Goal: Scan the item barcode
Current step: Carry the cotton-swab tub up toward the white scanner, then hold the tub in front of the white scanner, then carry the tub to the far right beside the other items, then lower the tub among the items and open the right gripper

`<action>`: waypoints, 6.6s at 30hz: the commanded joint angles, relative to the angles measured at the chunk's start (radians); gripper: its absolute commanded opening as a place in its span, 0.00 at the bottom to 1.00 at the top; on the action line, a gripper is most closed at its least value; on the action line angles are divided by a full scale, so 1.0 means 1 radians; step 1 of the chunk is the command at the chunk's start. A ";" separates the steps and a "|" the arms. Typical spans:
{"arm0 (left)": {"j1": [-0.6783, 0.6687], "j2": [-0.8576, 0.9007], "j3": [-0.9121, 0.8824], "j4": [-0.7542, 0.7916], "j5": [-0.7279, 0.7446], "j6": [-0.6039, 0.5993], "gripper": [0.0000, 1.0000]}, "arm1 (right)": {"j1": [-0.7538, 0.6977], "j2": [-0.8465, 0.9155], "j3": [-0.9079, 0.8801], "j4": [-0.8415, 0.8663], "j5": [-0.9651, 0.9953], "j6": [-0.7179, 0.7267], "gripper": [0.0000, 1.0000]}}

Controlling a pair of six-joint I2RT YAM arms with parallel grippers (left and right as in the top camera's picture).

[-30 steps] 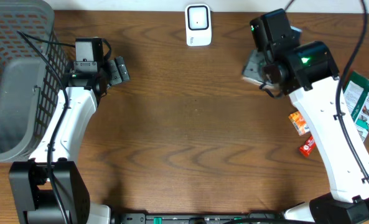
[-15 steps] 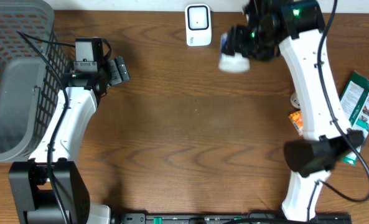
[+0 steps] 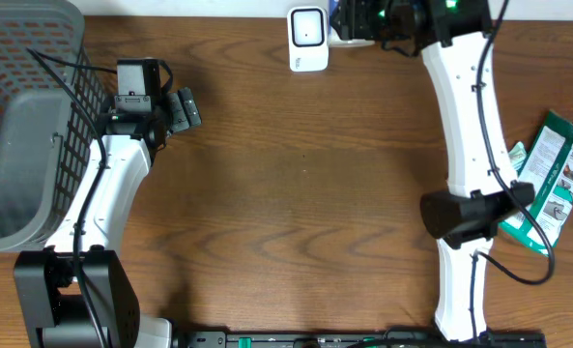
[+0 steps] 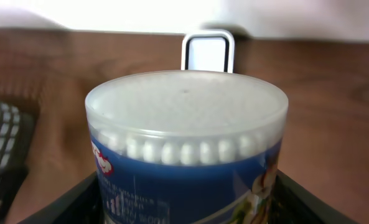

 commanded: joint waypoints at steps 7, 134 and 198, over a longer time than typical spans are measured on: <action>0.005 0.014 -0.010 0.002 -0.009 -0.005 0.98 | 0.009 0.168 0.016 0.243 -0.047 0.125 0.01; 0.005 0.014 -0.010 0.001 -0.009 -0.005 0.98 | -0.259 -0.632 -1.059 -0.440 0.481 0.131 0.01; 0.005 0.014 -0.010 0.001 -0.009 -0.005 0.98 | -0.796 -0.364 -1.149 0.010 0.096 0.094 0.99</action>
